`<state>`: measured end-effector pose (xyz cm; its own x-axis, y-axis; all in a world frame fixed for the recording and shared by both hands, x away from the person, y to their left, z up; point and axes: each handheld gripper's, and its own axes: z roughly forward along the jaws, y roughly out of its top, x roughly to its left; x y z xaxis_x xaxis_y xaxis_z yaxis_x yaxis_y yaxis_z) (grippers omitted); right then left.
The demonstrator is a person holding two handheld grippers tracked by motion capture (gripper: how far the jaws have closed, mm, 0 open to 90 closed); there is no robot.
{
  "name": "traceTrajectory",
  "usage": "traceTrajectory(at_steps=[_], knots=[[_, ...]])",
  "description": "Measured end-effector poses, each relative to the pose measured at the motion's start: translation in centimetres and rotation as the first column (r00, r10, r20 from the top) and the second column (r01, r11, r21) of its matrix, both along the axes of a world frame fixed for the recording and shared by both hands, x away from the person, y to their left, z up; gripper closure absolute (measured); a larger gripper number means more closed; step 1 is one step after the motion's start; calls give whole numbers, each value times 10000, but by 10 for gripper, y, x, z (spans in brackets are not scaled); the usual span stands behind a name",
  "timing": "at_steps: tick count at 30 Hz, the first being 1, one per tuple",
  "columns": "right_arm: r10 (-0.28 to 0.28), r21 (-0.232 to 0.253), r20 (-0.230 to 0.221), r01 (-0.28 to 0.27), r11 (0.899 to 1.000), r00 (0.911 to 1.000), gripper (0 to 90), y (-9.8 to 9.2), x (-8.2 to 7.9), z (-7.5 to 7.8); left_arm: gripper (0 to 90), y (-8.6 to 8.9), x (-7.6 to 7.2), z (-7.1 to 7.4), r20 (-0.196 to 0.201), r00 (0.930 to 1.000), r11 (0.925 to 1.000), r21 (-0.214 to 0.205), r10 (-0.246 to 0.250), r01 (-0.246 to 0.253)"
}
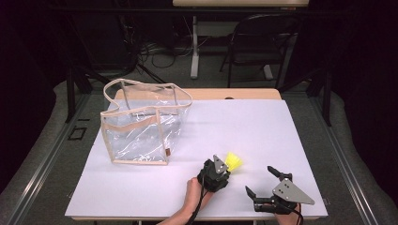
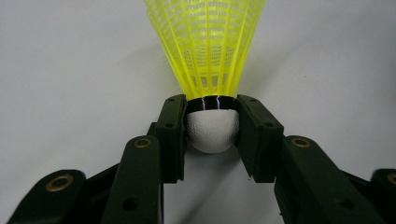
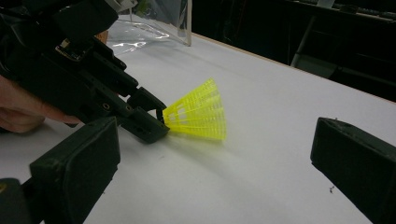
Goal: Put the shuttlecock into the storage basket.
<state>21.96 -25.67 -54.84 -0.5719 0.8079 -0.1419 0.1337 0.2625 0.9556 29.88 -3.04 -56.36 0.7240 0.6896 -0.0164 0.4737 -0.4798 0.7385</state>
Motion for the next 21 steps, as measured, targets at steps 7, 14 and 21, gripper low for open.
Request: traceTrajectory(at_steps=[7,14,21], knots=[[5,-12,2,-5,10000,10000,11,0,0,0,643,3,-1,3,72,9997,9991,-336,247,-244],[-2,-3,-2,2,10000,10000,11,0,0,0,643,8,0,5,92,9992,9975,-602,377,-371],[-3,-16,-3,3,10000,10000,12,0,0,0,643,10,1,8,162,9996,9973,-693,251,-239]])
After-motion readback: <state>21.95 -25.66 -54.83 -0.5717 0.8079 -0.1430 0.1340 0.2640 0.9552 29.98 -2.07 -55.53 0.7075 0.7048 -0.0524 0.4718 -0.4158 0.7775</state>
